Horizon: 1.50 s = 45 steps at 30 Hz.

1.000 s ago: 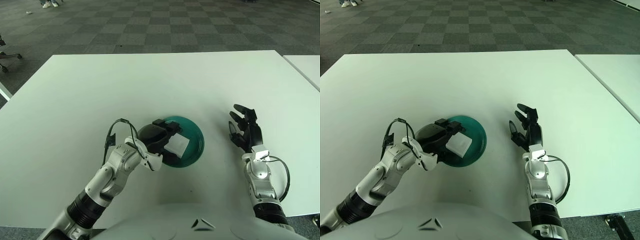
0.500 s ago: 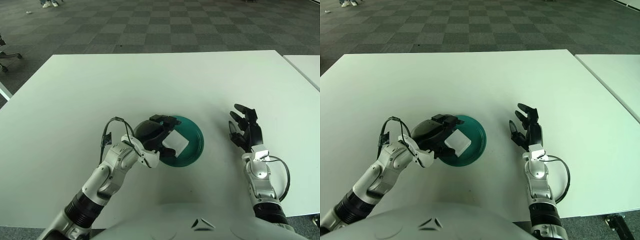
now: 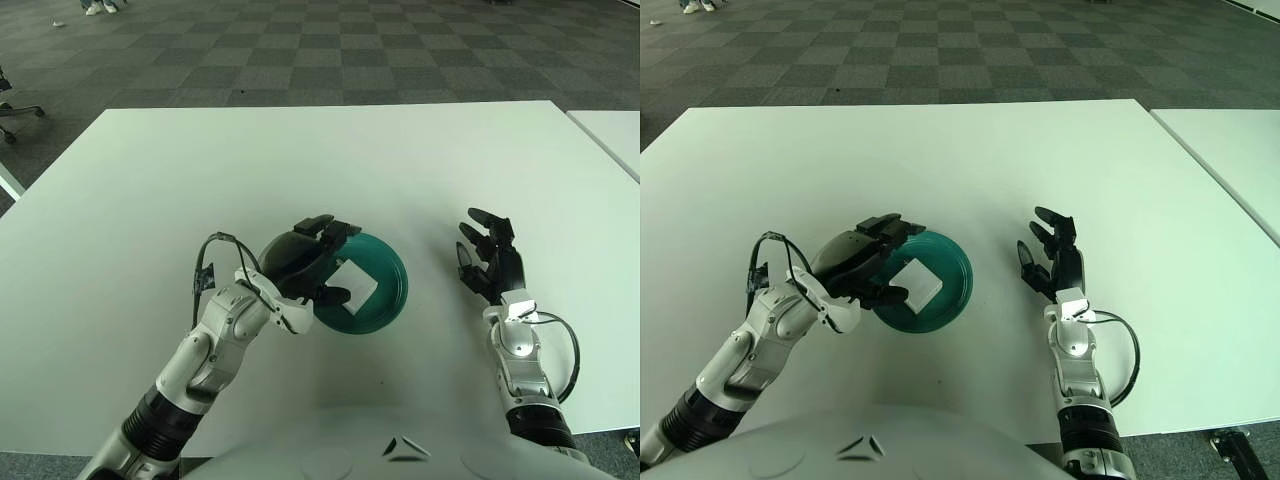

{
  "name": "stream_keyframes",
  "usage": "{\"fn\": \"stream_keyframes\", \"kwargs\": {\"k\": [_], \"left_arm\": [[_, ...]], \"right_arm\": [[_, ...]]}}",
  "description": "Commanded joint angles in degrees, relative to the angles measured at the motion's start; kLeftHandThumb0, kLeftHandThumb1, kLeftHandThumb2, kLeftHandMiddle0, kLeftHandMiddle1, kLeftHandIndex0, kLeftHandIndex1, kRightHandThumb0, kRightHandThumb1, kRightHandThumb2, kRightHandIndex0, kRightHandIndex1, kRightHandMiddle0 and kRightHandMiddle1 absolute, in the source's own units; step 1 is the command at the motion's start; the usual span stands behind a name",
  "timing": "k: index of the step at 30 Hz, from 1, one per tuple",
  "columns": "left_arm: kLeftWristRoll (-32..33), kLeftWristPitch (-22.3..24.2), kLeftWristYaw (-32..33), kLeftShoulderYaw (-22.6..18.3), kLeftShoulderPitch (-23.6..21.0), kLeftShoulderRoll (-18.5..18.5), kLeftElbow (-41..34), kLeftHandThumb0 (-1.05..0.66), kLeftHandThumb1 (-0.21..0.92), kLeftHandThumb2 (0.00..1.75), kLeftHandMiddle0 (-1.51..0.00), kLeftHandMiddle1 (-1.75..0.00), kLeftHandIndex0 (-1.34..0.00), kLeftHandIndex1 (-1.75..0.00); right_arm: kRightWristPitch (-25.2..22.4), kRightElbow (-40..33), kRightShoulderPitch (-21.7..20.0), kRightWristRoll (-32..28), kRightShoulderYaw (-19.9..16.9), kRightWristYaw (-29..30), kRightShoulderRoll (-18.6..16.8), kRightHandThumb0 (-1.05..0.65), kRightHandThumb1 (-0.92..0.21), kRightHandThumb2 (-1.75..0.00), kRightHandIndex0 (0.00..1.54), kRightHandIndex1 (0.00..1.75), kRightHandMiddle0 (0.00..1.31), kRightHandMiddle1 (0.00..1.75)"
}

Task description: Put the charger into the plate.

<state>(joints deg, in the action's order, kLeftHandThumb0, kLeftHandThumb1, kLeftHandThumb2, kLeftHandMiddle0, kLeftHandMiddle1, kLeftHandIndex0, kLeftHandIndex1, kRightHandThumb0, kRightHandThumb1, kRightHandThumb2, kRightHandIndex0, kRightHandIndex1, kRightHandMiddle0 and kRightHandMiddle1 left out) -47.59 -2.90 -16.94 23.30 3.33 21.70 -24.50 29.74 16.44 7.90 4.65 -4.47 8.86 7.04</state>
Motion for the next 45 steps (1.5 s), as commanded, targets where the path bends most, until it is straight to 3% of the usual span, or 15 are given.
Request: {"fn": "stream_keyframes", "kwargs": {"k": [1, 8, 11, 15, 20, 23, 27, 31, 39, 45], "left_arm": [[0.09, -0.21, 1.94, -2.51, -0.58, -0.09, -1.61, -1.05, 0.92, 0.66, -0.06, -0.01, 0.00, -0.26], [-0.56, 0.30, 3.91, -4.77, -0.50, -1.55, -3.51, -1.05, 0.92, 0.69, -0.01, 0.00, 0.00, -0.16], [2.18, 2.67, 5.73, -6.18, 0.88, -5.34, -4.18, -1.05, 0.92, 0.71, -0.01, 0.00, 0.00, -0.20], [13.40, 3.37, 9.76, -11.40, 5.48, -11.09, -2.46, -1.05, 0.92, 0.73, -0.04, -0.01, 0.00, -0.29], [28.30, -4.13, 16.10, -19.09, 9.73, -16.66, 7.52, -1.05, 0.92, 0.74, -0.13, -0.04, 0.00, -0.47], [33.94, -7.60, 18.20, -20.51, 11.15, -19.94, 12.02, -1.01, 0.92, 0.75, -0.20, -0.06, 0.00, -0.59], [41.60, -7.01, 19.36, -21.17, 14.36, -25.70, 11.79, -0.92, 0.92, 0.75, -0.31, -0.08, 0.00, -0.78], [46.11, -10.11, 21.59, -21.33, 19.24, -30.19, 13.04, -0.81, 0.92, 0.78, -0.43, -0.12, -0.04, -0.95], [49.85, -10.96, 21.24, -24.66, 22.27, -29.78, 14.53, -0.72, 0.92, 0.79, -0.49, -0.15, -0.10, -1.01], [50.73, -11.81, 20.78, -25.96, 23.07, -28.98, 15.06, -0.73, 0.92, 0.82, -0.49, -0.16, -0.10, -1.01]], "right_arm": [[0.08, 9.09, 8.42, 2.36, 2.87, 0.54, -3.39, -0.57, -0.92, -0.54, 0.37, 0.27, 0.00, 0.89], [-0.01, 9.68, 8.48, 2.48, 2.63, 0.58, -3.24, -0.58, -0.92, -0.55, 0.36, 0.26, 0.00, 0.89], [0.14, 10.03, 8.60, 2.33, 2.57, 0.48, -3.19, -0.56, -0.92, -0.55, 0.35, 0.26, 0.00, 0.87], [-0.11, 9.91, 8.95, 1.97, 2.56, 0.31, -3.41, -0.54, -0.92, -0.54, 0.35, 0.26, 0.00, 0.85], [-0.25, 9.19, 9.63, 1.80, 2.68, 0.06, -3.43, -0.54, -0.92, -0.53, 0.36, 0.27, 0.00, 0.84], [-0.13, 8.60, 10.00, 1.62, 2.81, -0.31, -3.30, -0.55, -0.92, -0.53, 0.37, 0.27, 0.00, 0.84], [0.48, 7.51, 10.68, 1.22, 2.86, -1.09, -2.98, -0.55, -0.92, -0.54, 0.37, 0.28, 0.00, 0.86], [0.86, 4.27, 12.28, -0.97, 2.87, -3.79, -2.74, -0.56, -0.92, -0.54, 0.37, 0.29, 0.00, 0.87], [-4.98, -15.60, 19.54, -7.70, 4.28, -8.70, -2.71, -0.55, -0.92, -0.51, 0.37, 0.29, 0.00, 0.93], [-8.39, -22.58, 20.94, -9.40, 4.27, -9.75, -3.01, -0.51, -0.86, -0.57, 0.35, 0.25, 0.00, 0.97]]}}
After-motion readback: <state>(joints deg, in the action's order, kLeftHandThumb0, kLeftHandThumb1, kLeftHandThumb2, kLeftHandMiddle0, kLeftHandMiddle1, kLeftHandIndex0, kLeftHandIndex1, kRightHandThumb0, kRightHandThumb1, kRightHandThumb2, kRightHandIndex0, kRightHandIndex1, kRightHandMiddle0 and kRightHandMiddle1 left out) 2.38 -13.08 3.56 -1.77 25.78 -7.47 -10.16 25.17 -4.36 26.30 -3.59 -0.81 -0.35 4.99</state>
